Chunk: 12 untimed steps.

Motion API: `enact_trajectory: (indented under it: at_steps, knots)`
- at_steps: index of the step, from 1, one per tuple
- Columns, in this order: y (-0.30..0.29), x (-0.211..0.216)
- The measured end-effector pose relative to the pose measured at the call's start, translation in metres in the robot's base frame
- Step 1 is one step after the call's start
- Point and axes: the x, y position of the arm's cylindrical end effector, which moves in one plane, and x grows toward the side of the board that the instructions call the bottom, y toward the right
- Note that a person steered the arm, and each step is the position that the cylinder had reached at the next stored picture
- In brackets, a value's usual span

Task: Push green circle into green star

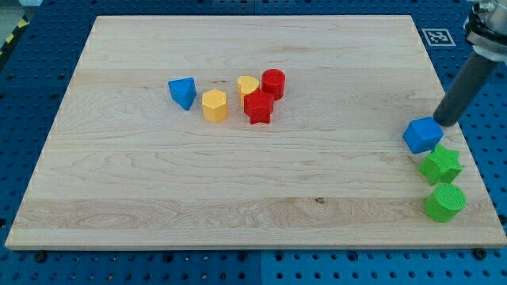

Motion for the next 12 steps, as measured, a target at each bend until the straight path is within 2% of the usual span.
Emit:
enact_trajectory:
  at_steps: [2, 3, 4, 8, 9, 11, 12]
  knots:
    - [-0.079, -0.015]
    - [-0.101, -0.003]
    - [-0.115, 0.031]
    - [-0.114, 0.151]
    - [-0.106, 0.162]
    - [-0.087, 0.154]
    - [-0.087, 0.179]
